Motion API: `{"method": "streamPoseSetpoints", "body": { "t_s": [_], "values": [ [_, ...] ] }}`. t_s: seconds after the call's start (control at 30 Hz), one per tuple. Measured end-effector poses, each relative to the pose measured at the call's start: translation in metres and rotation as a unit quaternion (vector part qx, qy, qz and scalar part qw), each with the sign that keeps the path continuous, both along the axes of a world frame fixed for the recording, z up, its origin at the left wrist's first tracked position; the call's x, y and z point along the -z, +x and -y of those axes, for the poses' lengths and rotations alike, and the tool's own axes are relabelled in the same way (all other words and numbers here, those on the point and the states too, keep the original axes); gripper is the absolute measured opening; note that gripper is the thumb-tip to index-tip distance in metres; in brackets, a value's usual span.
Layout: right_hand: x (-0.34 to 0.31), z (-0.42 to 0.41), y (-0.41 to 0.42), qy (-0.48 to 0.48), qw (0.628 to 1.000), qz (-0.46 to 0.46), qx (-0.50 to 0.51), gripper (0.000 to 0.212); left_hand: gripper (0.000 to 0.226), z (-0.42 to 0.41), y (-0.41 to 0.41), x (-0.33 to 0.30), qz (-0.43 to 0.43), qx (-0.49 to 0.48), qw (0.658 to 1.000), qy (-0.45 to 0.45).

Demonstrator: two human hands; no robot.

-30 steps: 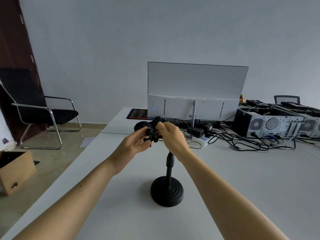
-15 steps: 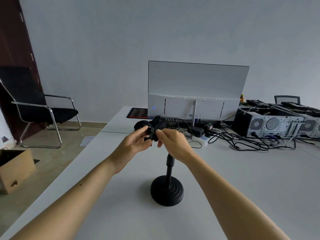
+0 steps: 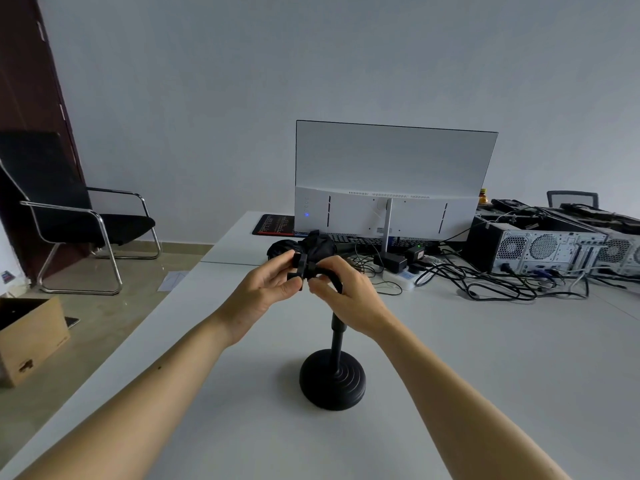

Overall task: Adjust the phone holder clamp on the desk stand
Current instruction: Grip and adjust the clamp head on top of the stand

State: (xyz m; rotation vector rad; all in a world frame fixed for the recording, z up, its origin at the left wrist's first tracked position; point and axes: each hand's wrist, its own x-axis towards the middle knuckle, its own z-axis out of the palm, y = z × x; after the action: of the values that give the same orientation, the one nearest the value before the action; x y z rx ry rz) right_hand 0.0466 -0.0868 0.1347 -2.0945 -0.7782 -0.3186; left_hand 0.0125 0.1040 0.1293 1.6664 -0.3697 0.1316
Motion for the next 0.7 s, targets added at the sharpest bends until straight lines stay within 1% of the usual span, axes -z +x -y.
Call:
{"method": "streamPoseSetpoints", "body": {
  "t_s": [0.03,0.07,0.13,0.23,0.27,0.33,0.4,0.43,0.5,0.53,0.6,0.63,0.7],
  "values": [
    [-0.002,-0.001,0.000,0.002,1.000,0.006,0.004,0.015,0.074,0.000,0.000,0.000,0.001,0.000,1.000,0.000],
    [-0.004,-0.003,0.000,-0.001,1.000,0.009,0.005,0.016,0.075,0.000,0.000,0.000,0.000,0.001,1.000,-0.001],
    [-0.007,-0.005,0.001,-0.017,1.000,0.014,0.016,0.028,0.077,0.001,0.000,0.001,-0.001,0.000,1.000,-0.004],
    [-0.017,-0.010,0.002,-0.017,0.997,-0.001,0.070,0.052,0.078,0.001,0.000,0.001,-0.004,-0.001,1.000,-0.005],
    [-0.020,-0.013,0.003,-0.015,0.996,-0.013,0.091,0.057,0.078,0.000,0.000,0.000,-0.004,0.000,1.000,-0.003],
    [-0.023,-0.018,0.003,-0.008,0.992,-0.034,0.120,0.062,0.078,0.000,0.000,0.001,-0.003,0.000,1.000,-0.002],
    [-0.023,-0.020,0.002,0.013,0.991,-0.037,0.127,0.057,0.076,0.001,-0.001,0.001,0.000,0.000,1.000,-0.004],
    [-0.021,-0.019,0.002,0.026,0.992,-0.033,0.116,0.050,0.072,0.001,-0.001,0.001,-0.002,0.001,1.000,-0.005],
    [-0.015,-0.013,0.000,0.050,0.997,-0.025,0.054,0.020,0.057,0.001,-0.001,0.000,-0.004,0.004,1.000,-0.003],
    [-0.012,-0.008,-0.001,0.042,0.999,-0.021,0.021,0.014,0.053,0.001,-0.001,0.000,-0.004,0.006,1.000,-0.002],
    [-0.006,-0.001,-0.001,0.005,1.000,0.010,-0.017,0.034,0.062,0.001,-0.001,-0.001,-0.001,0.006,1.000,-0.002],
    [-0.004,0.000,-0.001,-0.006,0.999,0.025,-0.019,0.035,0.067,0.000,0.000,-0.001,0.002,0.008,1.000,-0.001],
    [-0.005,-0.002,-0.003,-0.010,0.999,0.034,-0.012,0.027,0.072,-0.001,0.000,0.000,0.007,0.013,1.000,0.008]
  ]
}}
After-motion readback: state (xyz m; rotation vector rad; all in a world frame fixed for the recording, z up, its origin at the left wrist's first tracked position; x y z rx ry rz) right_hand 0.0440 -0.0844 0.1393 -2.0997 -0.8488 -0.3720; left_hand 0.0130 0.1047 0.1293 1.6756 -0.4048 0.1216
